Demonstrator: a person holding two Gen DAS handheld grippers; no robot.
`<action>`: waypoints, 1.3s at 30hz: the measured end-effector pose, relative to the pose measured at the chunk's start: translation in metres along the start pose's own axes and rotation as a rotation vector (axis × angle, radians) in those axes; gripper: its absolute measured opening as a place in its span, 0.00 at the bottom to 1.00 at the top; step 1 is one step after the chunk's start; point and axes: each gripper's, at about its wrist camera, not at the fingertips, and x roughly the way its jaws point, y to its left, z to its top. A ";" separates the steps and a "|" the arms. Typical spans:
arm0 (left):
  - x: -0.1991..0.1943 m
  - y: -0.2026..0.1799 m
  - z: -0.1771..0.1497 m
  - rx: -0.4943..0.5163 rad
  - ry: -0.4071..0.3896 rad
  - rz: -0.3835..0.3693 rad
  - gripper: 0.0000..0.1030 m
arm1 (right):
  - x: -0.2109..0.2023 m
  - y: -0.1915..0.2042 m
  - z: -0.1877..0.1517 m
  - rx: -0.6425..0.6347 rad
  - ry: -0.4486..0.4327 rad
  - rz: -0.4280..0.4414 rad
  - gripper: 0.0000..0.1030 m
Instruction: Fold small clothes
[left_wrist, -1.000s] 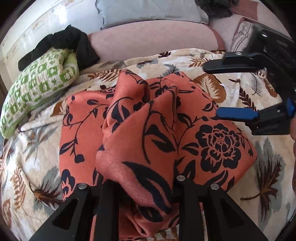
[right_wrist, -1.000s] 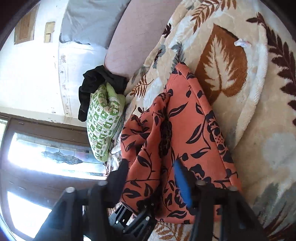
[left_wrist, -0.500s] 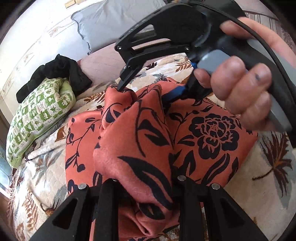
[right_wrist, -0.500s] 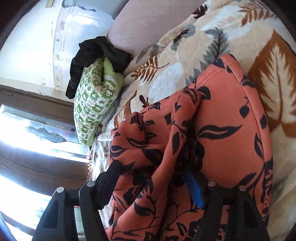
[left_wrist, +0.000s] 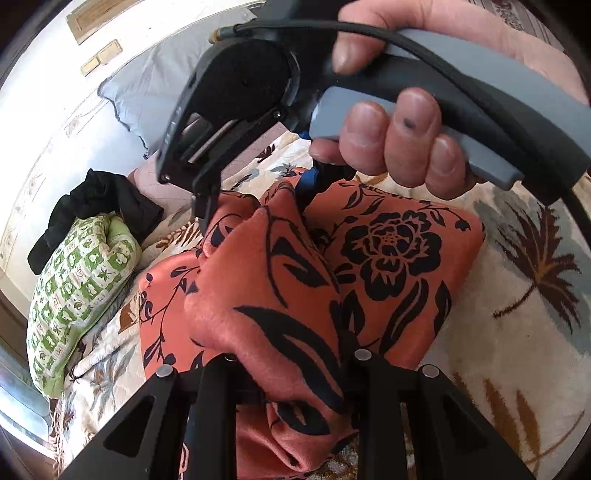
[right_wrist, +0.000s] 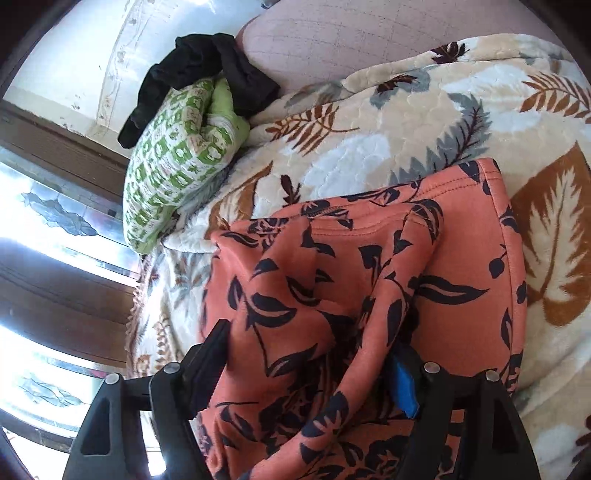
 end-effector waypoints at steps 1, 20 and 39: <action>0.000 0.000 0.001 0.005 -0.001 -0.003 0.24 | 0.000 -0.004 -0.002 -0.011 -0.005 -0.006 0.63; 0.003 0.007 0.056 -0.132 -0.139 -0.254 0.72 | -0.031 -0.104 0.014 0.058 -0.305 -0.114 0.33; 0.046 0.121 -0.026 -0.520 0.266 -0.062 0.76 | -0.054 -0.027 -0.080 -0.072 -0.076 -0.293 0.35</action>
